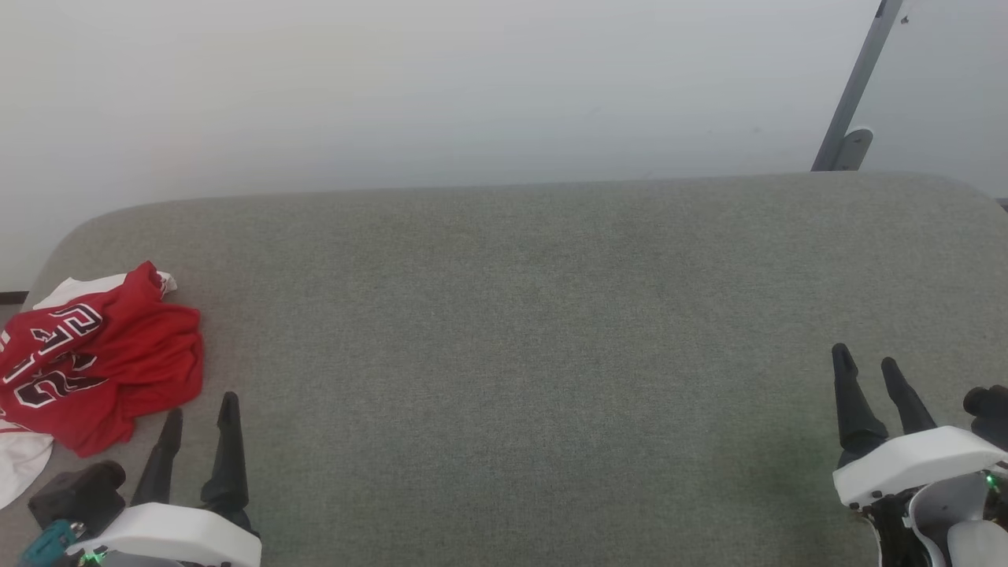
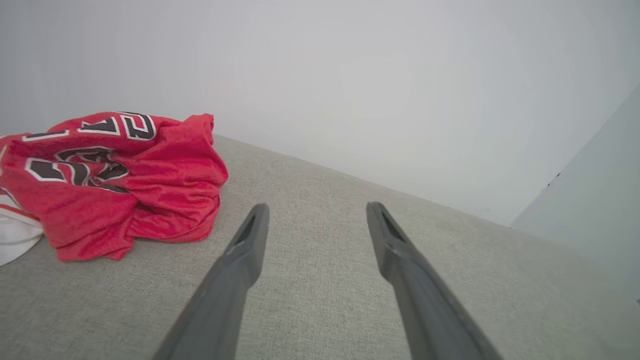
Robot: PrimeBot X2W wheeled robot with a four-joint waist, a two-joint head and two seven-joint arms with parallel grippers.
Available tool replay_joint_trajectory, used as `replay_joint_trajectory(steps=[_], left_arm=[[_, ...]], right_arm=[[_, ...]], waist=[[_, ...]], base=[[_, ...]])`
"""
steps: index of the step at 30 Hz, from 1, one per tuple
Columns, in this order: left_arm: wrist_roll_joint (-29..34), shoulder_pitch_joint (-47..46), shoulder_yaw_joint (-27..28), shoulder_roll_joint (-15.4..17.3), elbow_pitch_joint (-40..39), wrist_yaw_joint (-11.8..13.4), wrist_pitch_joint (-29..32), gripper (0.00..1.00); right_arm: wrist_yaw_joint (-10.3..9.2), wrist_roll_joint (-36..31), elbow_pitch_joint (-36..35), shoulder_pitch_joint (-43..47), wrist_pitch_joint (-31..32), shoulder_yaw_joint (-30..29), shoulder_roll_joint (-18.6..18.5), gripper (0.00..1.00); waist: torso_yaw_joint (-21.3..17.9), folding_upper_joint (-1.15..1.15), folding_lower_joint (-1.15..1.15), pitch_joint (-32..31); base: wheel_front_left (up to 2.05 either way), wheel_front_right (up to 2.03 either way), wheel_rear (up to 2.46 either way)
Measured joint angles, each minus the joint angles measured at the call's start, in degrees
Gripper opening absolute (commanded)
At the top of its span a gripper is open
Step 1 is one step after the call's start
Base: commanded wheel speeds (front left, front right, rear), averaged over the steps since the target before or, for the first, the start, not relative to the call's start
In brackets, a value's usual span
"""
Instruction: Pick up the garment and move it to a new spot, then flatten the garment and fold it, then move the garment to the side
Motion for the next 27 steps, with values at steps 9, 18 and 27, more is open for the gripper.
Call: replay_joint_trajectory(steps=[9, 18, 27], left_arm=[[4.48, 0.38, 1.01, -0.04, -0.55, -0.88, -1.15, 1.0], [9.0, 1.16, 1.57, -0.35, -1.11, -1.59, -2.31, 1.0], [13.13, 1.53, 2.16, -0.59, -1.51, -2.35, -3.35, 1.0]], right_arm=[[0.0, -3.77, -0.81, 0.16, -0.47, 0.11, -0.74, 1.0], [0.0, -7.01, -1.24, 0.84, -1.05, 1.43, -1.51, 1.0], [0.0, -10.68, -1.27, 1.17, -1.75, 2.66, -1.89, 1.0]], waist=[[-0.05, 0.0, 0.0, -0.09], [0.04, 0.0, 0.0, -0.2], [0.21, 0.0, 0.0, -0.24]], base=[[0.0, 0.0, 0.0], [0.0, 0.0, 0.0], [0.0, 0.0, 0.0]])
